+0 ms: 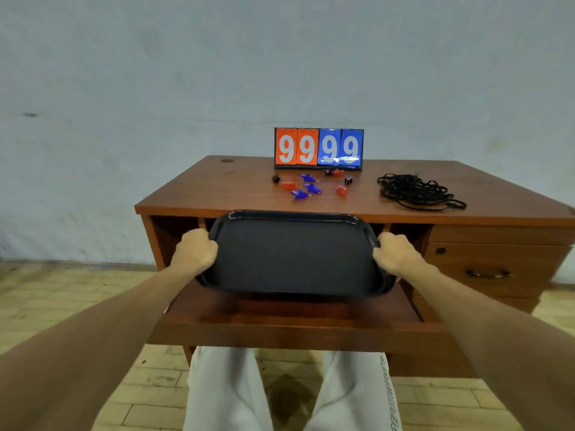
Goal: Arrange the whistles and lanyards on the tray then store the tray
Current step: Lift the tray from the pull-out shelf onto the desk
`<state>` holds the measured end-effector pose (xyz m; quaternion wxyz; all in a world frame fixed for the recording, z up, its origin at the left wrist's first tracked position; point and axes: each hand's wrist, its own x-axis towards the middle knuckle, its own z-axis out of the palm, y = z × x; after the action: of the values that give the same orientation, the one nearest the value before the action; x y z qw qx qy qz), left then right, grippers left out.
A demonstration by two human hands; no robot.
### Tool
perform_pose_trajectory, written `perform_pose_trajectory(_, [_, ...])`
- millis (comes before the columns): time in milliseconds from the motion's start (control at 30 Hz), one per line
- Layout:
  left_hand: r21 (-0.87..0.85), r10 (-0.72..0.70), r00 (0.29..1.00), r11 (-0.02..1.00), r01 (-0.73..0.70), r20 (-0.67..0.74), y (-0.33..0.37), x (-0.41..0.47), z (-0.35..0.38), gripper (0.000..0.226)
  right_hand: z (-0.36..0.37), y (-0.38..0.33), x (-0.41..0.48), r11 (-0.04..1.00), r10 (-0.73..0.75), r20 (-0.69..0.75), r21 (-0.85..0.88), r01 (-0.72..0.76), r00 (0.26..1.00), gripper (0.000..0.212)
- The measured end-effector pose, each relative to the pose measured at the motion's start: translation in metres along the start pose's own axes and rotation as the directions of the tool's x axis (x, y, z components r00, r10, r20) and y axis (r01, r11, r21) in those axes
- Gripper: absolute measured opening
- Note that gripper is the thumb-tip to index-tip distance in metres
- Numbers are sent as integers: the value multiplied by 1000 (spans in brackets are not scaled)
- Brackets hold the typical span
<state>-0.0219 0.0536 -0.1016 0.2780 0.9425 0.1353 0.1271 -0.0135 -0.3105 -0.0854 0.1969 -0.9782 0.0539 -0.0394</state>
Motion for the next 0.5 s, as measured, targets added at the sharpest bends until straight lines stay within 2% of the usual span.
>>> perform_pose_trajectory(200, [-44, 11, 1000, 999, -10, 20, 22, 36, -2, 20, -19, -5, 32, 999, 30, -78, 35, -27, 996, 27])
perform_pose_trajectory(333, [2, 15, 999, 1000, -15, 29, 33, 72, 6, 21, -23, -11, 66, 999, 34, -76, 31, -32, 997, 19])
perform_pose_trajectory(500, [36, -22, 998, 999, 20, 54, 41, 115, 20, 19, -23, -12, 115, 999, 8, -76, 39, -5, 997, 29])
